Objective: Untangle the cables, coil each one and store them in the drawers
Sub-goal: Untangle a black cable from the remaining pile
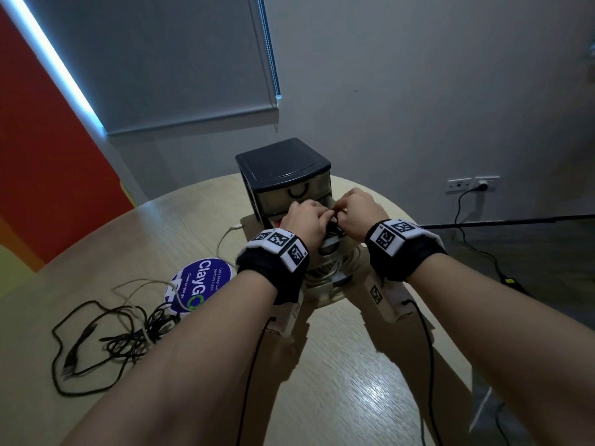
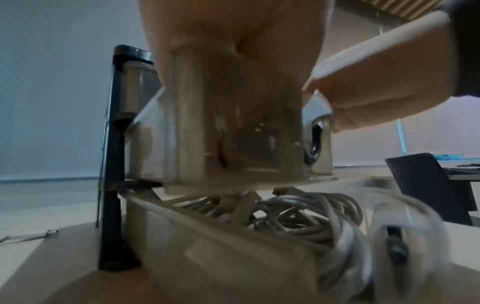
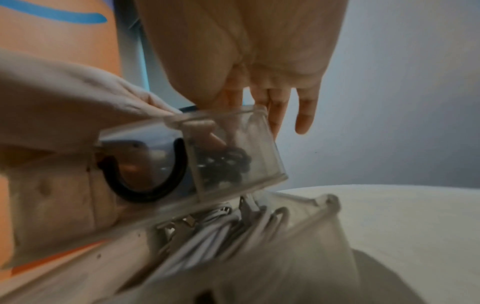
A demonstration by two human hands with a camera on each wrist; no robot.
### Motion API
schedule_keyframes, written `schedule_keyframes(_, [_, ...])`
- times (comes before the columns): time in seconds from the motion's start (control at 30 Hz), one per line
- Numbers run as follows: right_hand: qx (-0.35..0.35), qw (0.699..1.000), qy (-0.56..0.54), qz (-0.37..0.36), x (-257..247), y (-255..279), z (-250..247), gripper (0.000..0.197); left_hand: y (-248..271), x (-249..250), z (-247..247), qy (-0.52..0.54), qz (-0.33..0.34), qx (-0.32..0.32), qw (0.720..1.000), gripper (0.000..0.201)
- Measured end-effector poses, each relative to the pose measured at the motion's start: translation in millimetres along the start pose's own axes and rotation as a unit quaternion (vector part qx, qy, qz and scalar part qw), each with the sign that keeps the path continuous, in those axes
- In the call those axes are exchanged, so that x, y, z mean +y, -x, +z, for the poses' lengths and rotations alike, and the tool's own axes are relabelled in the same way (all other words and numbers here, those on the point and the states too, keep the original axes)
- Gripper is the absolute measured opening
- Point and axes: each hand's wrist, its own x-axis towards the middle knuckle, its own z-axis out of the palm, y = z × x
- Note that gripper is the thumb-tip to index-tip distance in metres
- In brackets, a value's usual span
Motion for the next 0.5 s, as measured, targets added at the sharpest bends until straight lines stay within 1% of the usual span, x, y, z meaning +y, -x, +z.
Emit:
schedule_keyframes(0.1, [0.054, 0.995, -0.085, 0.002, 1.7, 2.0, -3.1, 0.033, 0.2, -2.2, 1.6, 0.021, 0.003, 0.012, 1.0, 0.038])
schedule_keyframes(0.23, [0.097, 0.989, -0.112, 0.014, 2.5, 5.4, -9.5, 0.036, 1.2, -4.5, -2.8, 0.048, 0.012, 0.046, 0.998, 0.036])
schedule_keyframes(0.4, [0.106, 0.988, -0.11, 0.028, 4.0, 8.5, -15.3, 0.041, 9.4, -3.8, -16.5, 0.047, 0.03, 0.067, 0.996, 0.035])
schedule_keyframes(0.5, [0.112, 0.988, -0.108, 0.026, 0.8, 14.7, -20.1, 0.042, 18.4, -3.7, -28.4, 0.058, 0.039, 0.099, 0.993, 0.034])
